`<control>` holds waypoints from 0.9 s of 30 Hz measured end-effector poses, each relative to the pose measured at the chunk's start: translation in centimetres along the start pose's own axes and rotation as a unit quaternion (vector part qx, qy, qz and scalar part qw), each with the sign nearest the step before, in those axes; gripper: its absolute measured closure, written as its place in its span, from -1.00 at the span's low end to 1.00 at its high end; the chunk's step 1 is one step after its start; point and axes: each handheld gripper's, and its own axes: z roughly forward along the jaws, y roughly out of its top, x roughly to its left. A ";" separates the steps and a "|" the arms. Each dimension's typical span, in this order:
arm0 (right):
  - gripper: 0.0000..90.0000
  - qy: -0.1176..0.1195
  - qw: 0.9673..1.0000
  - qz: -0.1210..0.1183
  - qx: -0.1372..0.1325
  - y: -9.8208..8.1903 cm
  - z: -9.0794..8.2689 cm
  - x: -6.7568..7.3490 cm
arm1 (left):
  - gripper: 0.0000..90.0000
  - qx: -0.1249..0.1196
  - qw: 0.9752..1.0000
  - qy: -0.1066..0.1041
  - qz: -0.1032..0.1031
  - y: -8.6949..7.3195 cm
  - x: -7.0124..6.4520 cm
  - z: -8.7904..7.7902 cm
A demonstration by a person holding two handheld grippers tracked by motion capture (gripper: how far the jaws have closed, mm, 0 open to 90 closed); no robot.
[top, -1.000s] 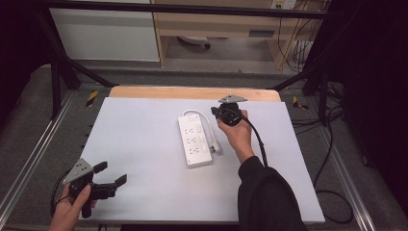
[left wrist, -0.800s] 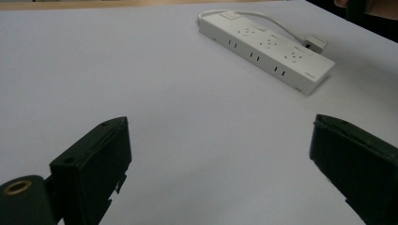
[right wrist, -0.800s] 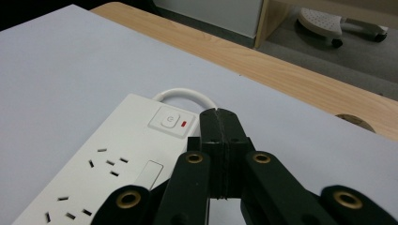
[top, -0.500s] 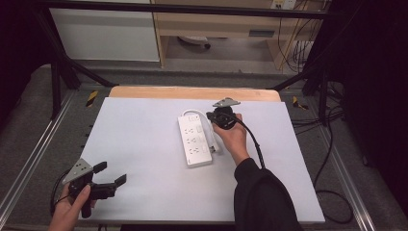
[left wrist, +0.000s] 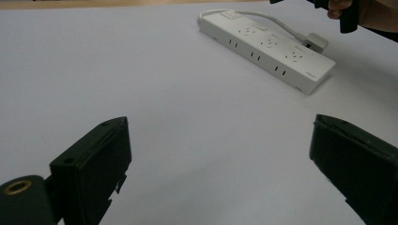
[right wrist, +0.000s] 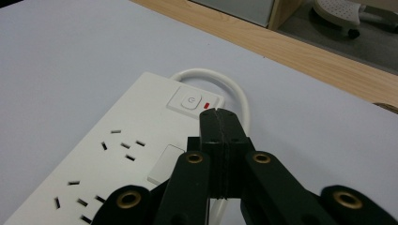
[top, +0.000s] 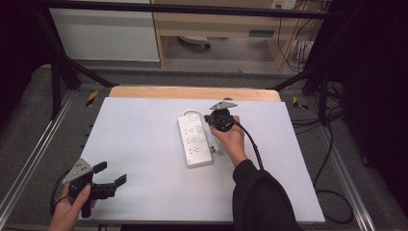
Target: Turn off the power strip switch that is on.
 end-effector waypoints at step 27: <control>1.00 0.019 1.000 -0.007 0.022 -1.1 1.0 1.9 | -0.87 0.001 1.000 0.000 0.002 0.0 0.0 0.0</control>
